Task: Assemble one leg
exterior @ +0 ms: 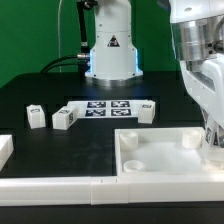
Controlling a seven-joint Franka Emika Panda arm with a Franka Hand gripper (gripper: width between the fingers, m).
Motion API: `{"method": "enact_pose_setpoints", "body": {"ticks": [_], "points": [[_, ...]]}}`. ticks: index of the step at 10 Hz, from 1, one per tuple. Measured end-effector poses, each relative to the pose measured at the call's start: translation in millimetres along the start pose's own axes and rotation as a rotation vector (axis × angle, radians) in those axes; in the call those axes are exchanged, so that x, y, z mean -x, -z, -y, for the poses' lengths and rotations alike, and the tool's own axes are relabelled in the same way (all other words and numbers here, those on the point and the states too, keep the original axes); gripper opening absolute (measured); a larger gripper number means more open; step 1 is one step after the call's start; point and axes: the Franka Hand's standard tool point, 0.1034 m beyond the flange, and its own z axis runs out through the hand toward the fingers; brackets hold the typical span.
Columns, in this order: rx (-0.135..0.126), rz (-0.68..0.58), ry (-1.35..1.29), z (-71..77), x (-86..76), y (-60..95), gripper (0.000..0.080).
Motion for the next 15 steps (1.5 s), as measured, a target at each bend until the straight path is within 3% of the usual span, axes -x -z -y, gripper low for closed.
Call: {"method": "enact_pose_setpoints", "body": {"ticks": [1,2,3,7,10,13,15], "points": [[-0.001,0.0,0.037,0.4,0.2,0.4,0.0478],[-0.001,-0.002,0.184,0.7,0.5,0.6,0.0616],[0.001,-0.005,0.334,0.7,2.1,0.6,0.0639],[0.053,-0.038,0.916,0.1,3.8,0.9,0.0648],[0.072,-0.05,1.292,3.2,-5.1,2.6,0.0648],[0.076,-0.047,1.444,4.2,-11.6,3.2,0.0648],[0.076,-0.047,1.443,4.2,-11.7,3.2,0.0384]]}}
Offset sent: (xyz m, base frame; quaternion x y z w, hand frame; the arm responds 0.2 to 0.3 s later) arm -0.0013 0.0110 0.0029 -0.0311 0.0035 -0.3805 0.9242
